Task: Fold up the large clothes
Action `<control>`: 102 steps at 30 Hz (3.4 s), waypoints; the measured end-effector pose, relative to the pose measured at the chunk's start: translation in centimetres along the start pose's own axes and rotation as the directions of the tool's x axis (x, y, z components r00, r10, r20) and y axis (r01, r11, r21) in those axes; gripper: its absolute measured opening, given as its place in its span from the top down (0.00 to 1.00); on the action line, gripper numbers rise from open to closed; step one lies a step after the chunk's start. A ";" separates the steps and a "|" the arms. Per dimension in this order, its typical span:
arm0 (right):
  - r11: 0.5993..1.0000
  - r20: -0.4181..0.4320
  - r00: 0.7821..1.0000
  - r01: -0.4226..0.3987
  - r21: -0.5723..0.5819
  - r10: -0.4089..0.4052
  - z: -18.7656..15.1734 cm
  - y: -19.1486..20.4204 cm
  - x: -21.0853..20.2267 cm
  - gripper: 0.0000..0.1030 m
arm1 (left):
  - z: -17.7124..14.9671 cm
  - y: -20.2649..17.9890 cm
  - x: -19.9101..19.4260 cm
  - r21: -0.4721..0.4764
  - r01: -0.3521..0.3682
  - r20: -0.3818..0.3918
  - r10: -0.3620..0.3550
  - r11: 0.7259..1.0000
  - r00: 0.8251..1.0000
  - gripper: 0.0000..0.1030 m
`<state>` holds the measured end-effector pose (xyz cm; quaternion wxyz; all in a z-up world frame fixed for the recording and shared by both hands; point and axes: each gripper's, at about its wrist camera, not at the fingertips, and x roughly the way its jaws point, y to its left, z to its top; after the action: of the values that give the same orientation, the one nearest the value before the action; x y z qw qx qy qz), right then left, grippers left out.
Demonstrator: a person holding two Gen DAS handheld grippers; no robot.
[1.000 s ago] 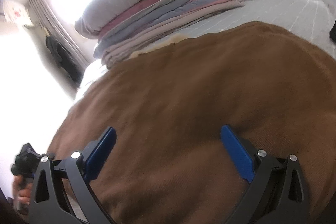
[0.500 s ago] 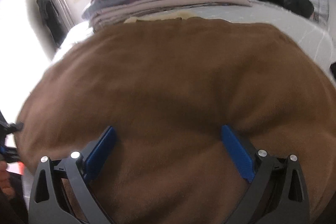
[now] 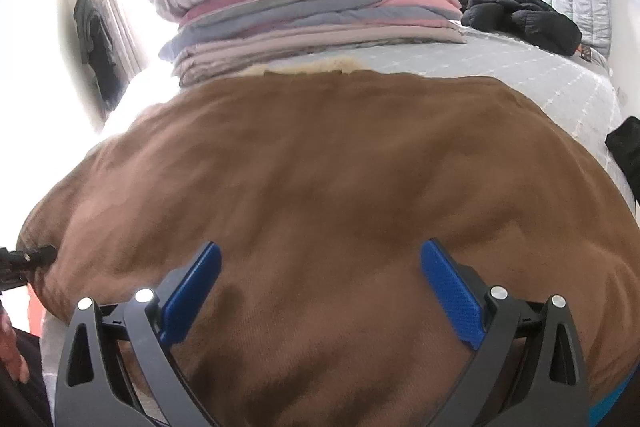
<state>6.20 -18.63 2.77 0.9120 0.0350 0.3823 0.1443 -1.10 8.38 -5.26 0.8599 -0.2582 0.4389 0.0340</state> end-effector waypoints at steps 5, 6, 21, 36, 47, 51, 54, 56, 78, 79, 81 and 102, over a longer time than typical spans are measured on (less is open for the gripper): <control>0.999 0.052 0.998 -0.038 0.009 0.037 0.2 0.0 -1.5 0.07 | -0.5 2.3 0.1 -0.102 0.057 -0.035 -0.061 0.993 0.998 0.38; 0.998 0.092 0.994 -0.060 0.012 0.059 0.3 -0.2 -2.7 0.07 | -0.4 2.7 0.3 -0.137 0.085 -0.045 -0.092 0.987 0.995 0.38; 0.611 0.133 0.902 -0.380 0.694 0.410 -4.4 -17.0 -9.4 0.07 | -0.5 5.6 1.4 -0.255 0.203 -0.057 -0.224 0.946 0.973 0.35; 0.406 0.202 0.883 -0.384 0.829 0.423 -11.6 -23.4 -9.5 0.07 | -0.9 5.4 1.6 -0.283 0.237 -0.040 -0.259 0.929 0.965 0.28; 0.418 0.178 0.877 -0.380 0.825 0.446 -9.2 -25.4 -5.8 0.05 | -0.6 5.1 2.0 -0.271 0.236 -0.040 -0.256 0.933 0.966 0.22; 0.447 0.159 0.871 -0.386 0.807 0.464 -8.9 -25.2 -5.8 0.07 | -0.5 4.4 2.1 -0.240 0.221 -0.042 -0.238 0.945 0.970 0.22; 0.455 0.146 0.870 -0.381 0.805 0.470 -8.7 -25.3 -5.7 0.23 | -0.4 3.9 2.2 -0.217 0.206 -0.044 -0.221 0.954 0.974 0.22; 0.478 0.101 0.890 -0.331 0.813 0.444 -9.1 -25.7 -5.7 0.59 | -0.3 3.8 2.2 -0.214 0.204 -0.041 -0.218 0.955 0.975 0.22; 0.521 0.280 0.808 -0.558 0.647 0.518 -4.2 -21.5 -13.0 0.73 | 1.2 2.2 -2.5 -0.118 0.333 -0.032 -0.339 0.935 0.940 0.79; 0.521 0.281 0.804 -0.563 0.642 0.524 -4.6 -21.1 -13.7 0.73 | 1.1 2.0 -3.2 -0.108 0.336 -0.031 -0.341 0.935 0.939 0.79; 0.522 0.282 0.800 -0.569 0.635 0.529 -5.2 -20.6 -15.0 0.73 | 0.7 1.4 -5.3 -0.072 0.343 -0.027 -0.345 0.937 0.938 0.80; 0.375 0.180 0.806 -0.445 0.813 0.564 -13.1 -23.9 -11.3 0.30 | -3.9 10.0 -3.2 -0.276 0.250 -0.037 -0.270 0.928 0.962 0.39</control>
<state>-4.92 -45.31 -2.84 0.6692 0.5636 0.4311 0.2208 -8.79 15.71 -8.85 0.7968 -0.4294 0.4239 -0.0306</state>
